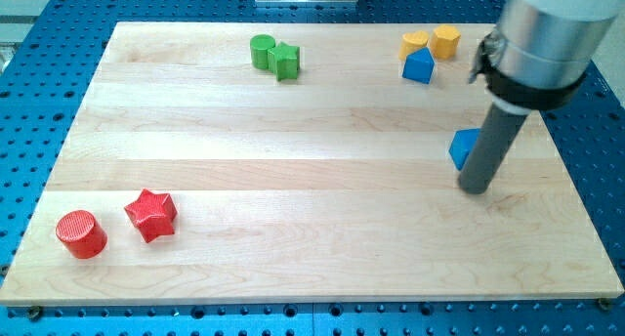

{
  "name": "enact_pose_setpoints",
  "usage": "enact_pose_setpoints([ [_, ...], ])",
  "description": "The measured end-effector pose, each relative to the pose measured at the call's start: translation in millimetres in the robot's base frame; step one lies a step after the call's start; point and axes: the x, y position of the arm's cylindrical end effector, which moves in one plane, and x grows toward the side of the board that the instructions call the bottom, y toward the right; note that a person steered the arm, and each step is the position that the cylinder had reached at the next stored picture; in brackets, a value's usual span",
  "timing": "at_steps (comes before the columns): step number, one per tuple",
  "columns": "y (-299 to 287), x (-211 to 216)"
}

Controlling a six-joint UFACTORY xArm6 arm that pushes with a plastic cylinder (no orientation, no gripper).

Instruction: Push the blue cube into the blue triangle

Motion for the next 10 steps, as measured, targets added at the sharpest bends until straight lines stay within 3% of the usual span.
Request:
enact_pose_setpoints([
  [1, -6, -58],
  [6, -4, -67],
  [8, -18, -127],
  [9, -41, -100],
  [10, -94, -107],
])
